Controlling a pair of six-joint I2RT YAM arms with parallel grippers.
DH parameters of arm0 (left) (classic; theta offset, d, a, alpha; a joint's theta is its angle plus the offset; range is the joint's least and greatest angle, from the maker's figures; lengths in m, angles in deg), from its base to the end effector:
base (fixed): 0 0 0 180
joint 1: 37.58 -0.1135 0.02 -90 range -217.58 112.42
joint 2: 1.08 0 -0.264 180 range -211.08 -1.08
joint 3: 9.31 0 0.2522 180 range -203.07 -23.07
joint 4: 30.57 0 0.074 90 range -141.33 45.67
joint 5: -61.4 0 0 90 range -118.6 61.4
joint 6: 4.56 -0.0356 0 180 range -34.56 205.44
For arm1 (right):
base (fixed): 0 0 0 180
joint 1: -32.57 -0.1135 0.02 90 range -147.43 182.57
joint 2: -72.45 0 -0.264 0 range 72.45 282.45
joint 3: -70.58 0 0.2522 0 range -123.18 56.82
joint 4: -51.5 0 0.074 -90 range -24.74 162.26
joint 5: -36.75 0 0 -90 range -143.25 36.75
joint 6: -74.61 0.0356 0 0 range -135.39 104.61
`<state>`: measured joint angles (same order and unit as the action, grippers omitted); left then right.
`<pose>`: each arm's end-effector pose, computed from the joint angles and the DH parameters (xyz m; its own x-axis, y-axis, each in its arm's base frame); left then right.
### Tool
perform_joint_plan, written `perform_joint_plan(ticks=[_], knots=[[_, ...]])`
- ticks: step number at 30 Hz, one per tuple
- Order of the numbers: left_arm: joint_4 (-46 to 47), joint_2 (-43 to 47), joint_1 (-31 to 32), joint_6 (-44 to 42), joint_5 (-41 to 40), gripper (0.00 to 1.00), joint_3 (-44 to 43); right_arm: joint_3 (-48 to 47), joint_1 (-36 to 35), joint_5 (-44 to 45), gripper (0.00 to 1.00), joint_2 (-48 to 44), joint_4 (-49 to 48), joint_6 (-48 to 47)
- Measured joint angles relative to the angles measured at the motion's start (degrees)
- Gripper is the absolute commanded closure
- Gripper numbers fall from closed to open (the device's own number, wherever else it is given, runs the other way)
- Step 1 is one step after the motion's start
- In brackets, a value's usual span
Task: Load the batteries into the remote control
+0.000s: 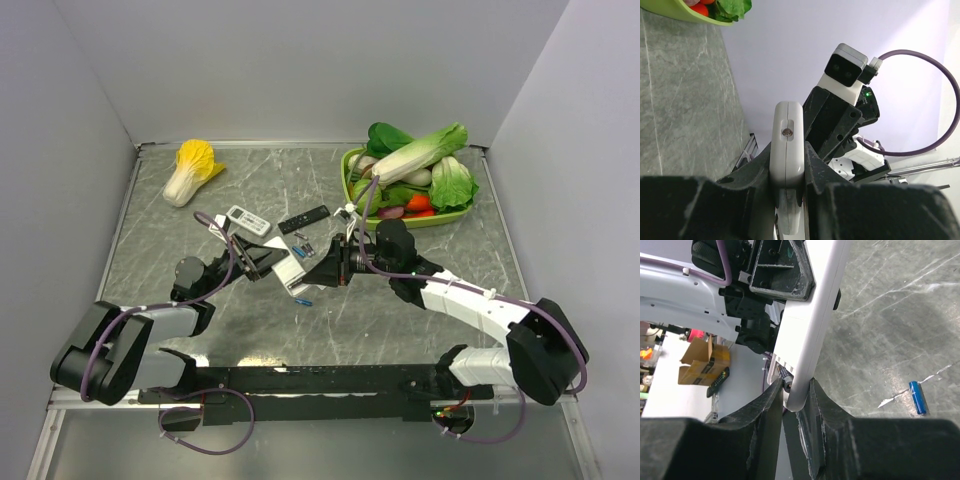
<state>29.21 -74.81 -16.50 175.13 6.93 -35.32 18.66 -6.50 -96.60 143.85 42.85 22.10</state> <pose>0.1945 -0.0971 0.2018 -0.8219 -0.5553 -0.1267 0.1994 -0.0721 -0.9773 0.1955 0.1902 0.2608 -0.7133 -0.0090 -0.7008 -0.6902 0.1829 0.7001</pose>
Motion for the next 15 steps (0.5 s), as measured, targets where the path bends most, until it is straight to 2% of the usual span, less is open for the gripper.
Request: perform_joint_plan(ticks=[6,15], knots=[[-0.04,0.09,-0.13,-0.04,-0.11,0.99,0.00,-0.09,0.33,-0.85,0.85,0.94,-1.18,0.70],[-0.15,0.52,-0.68,-0.68,-0.94,0.99,0.00,-3.13,0.48,-2.01,0.85,3.45,1.11,1.16]])
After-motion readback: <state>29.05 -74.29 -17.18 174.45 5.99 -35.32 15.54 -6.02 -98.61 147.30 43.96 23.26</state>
